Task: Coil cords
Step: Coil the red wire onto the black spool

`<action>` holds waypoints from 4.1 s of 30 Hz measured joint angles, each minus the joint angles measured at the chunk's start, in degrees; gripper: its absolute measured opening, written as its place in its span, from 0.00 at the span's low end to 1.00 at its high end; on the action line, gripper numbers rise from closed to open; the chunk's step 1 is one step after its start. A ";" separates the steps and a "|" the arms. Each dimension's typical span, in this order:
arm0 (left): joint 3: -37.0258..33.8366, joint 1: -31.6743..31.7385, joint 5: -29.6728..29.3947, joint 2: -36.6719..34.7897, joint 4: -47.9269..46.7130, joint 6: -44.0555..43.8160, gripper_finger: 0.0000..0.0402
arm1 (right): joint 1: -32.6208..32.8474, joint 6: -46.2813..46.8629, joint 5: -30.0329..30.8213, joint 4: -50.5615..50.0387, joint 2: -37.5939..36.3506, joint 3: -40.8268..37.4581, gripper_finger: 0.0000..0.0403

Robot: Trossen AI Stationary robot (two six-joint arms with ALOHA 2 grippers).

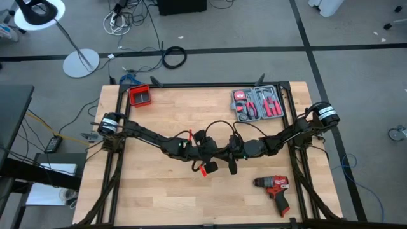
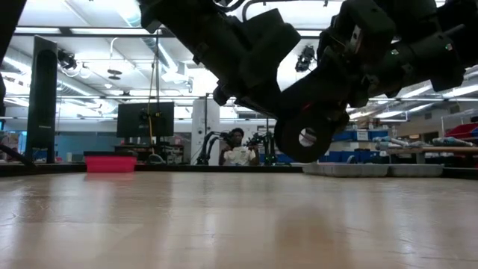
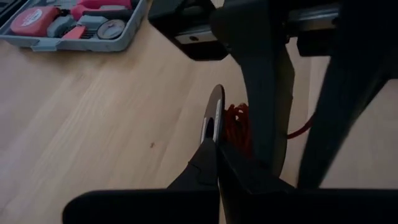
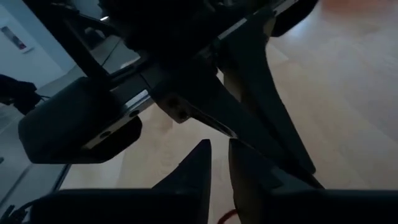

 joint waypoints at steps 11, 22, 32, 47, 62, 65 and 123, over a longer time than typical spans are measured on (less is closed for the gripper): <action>0.01 0.01 0.76 0.00 2.78 -0.11 0.00 | 0.07 -1.69 -3.18 2.00 0.02 -0.04 0.21; 0.23 0.27 3.55 -0.26 -1.98 -2.81 0.00 | -0.92 -0.22 -4.27 -11.04 -7.39 -0.10 0.20; 0.23 0.37 6.45 -0.26 -7.33 -5.84 0.00 | -0.90 4.19 -3.95 -17.62 -8.94 -0.13 0.20; 0.16 0.37 7.30 -0.26 -7.77 -5.45 0.00 | -2.66 -1.12 1.19 -32.57 -16.48 -0.09 0.20; 0.12 0.35 8.01 -0.20 -2.28 3.71 0.00 | -3.41 -13.50 -4.31 -39.41 -17.73 -0.09 0.20; 0.12 0.35 8.93 -0.17 -0.53 5.73 0.00 | -3.41 -16.68 -4.62 -40.04 -17.73 -0.09 0.20; 0.14 0.40 13.61 -1.05 -6.39 6.13 0.33 | -6.02 -13.31 -8.90 -37.30 -12.41 -0.11 0.01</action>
